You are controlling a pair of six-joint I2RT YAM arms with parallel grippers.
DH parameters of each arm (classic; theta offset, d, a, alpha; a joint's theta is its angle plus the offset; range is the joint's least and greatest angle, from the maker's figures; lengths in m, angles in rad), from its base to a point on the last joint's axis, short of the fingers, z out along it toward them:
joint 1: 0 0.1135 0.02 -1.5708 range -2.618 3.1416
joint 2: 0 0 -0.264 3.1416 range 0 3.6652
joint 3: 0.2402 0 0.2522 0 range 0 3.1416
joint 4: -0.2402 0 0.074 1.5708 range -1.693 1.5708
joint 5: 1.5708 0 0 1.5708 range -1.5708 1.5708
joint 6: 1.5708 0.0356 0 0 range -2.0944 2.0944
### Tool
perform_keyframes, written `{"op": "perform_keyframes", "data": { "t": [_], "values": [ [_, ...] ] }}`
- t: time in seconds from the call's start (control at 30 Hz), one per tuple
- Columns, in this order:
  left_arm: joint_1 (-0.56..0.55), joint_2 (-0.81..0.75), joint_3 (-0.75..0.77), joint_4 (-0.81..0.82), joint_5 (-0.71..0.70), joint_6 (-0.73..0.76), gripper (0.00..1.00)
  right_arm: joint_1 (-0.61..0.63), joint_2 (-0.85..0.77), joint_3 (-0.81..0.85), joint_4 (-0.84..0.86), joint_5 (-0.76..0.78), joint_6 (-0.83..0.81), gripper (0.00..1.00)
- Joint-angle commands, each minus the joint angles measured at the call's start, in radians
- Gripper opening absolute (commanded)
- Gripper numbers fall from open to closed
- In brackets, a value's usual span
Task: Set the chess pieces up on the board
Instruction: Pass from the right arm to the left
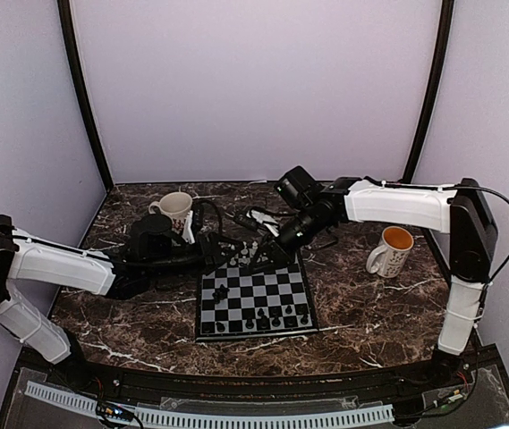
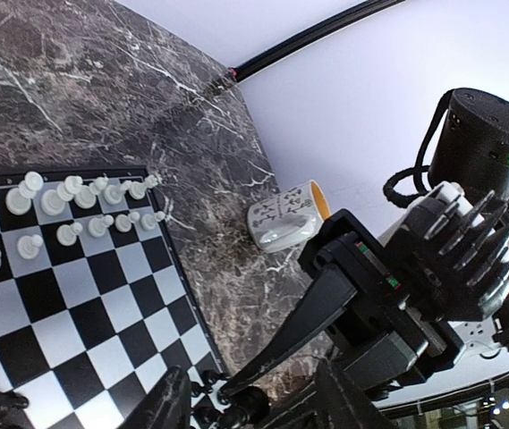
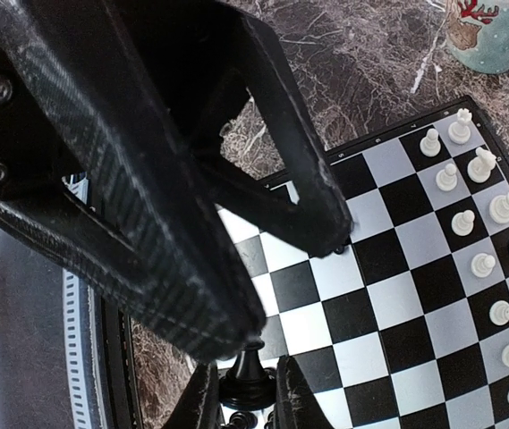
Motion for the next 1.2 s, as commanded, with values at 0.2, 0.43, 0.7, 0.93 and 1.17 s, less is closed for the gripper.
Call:
{"op": "perform_keyframes", "data": {
  "t": [0.2, 0.43, 0.7, 0.93, 1.17],
  "values": [
    [0.004, 0.040, -0.010, 0.147, 0.091, -0.114, 0.48, -0.017, -0.056, -0.003, 0.040, -0.049, 0.025, 0.08],
    [0.004, 0.058, 0.003, 0.129, 0.116, -0.126, 0.40, -0.023, -0.062, 0.007, 0.054, -0.050, 0.040, 0.08],
    [0.004, 0.088, 0.004, 0.179, 0.155, -0.150, 0.24, -0.024, -0.062, 0.011, 0.064, -0.029, 0.050, 0.08],
    [0.004, 0.110, 0.006, 0.226, 0.182, -0.159, 0.08, -0.025, -0.055, 0.010, 0.066, -0.023, 0.050, 0.09],
    [0.004, 0.060, 0.029, 0.126, 0.161, -0.066, 0.00, -0.029, -0.090, -0.009, 0.017, 0.014, -0.014, 0.35]
  ]
}}
